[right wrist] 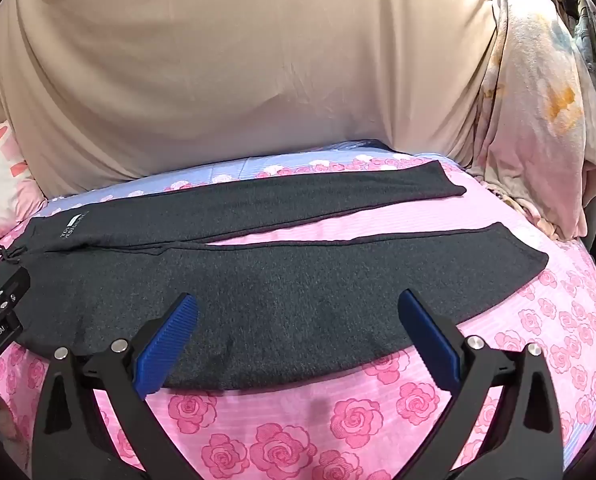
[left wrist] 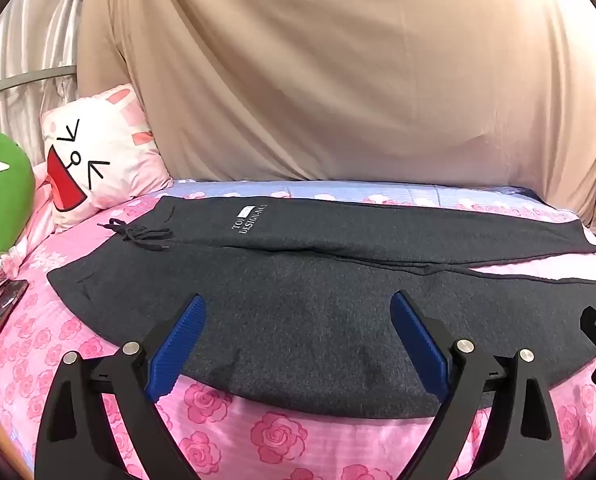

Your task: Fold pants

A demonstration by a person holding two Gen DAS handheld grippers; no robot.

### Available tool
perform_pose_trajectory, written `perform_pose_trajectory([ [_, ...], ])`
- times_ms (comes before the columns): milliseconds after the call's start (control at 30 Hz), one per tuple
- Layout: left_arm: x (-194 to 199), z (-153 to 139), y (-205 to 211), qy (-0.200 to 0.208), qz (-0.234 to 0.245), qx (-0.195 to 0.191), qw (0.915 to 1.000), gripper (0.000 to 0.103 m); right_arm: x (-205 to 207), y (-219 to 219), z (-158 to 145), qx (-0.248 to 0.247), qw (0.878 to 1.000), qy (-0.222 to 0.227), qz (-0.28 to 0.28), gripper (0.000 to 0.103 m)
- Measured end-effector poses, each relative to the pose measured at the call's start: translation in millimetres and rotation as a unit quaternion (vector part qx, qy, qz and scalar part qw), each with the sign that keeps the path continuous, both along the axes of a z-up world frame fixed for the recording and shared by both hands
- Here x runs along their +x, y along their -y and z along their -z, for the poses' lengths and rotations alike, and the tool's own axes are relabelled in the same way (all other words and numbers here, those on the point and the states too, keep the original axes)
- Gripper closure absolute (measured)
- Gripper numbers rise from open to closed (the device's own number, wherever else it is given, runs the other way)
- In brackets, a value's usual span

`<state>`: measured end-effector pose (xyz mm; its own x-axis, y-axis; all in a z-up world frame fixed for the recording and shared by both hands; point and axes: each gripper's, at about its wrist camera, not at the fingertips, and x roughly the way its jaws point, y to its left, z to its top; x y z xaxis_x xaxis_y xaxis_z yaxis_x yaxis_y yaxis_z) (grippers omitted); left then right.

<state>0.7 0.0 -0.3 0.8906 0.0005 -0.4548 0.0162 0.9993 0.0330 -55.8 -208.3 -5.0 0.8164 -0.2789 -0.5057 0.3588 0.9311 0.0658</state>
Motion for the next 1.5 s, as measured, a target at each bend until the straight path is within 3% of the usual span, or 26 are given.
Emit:
perform_pose_trajectory([
  [433,-1.1,2.5,-0.4,0.003,0.01,0.001,0.9999,0.012,2.4,-13.0,-1.5,-0.027,1.0,-0.012,0.002,0.005],
  [1500,-2.6,1.4,3.1,0.001,0.015,0.008,0.9999,0.012,0.6,-3.1,1.4,-0.009,1.0,-0.007,0.0,0.005],
])
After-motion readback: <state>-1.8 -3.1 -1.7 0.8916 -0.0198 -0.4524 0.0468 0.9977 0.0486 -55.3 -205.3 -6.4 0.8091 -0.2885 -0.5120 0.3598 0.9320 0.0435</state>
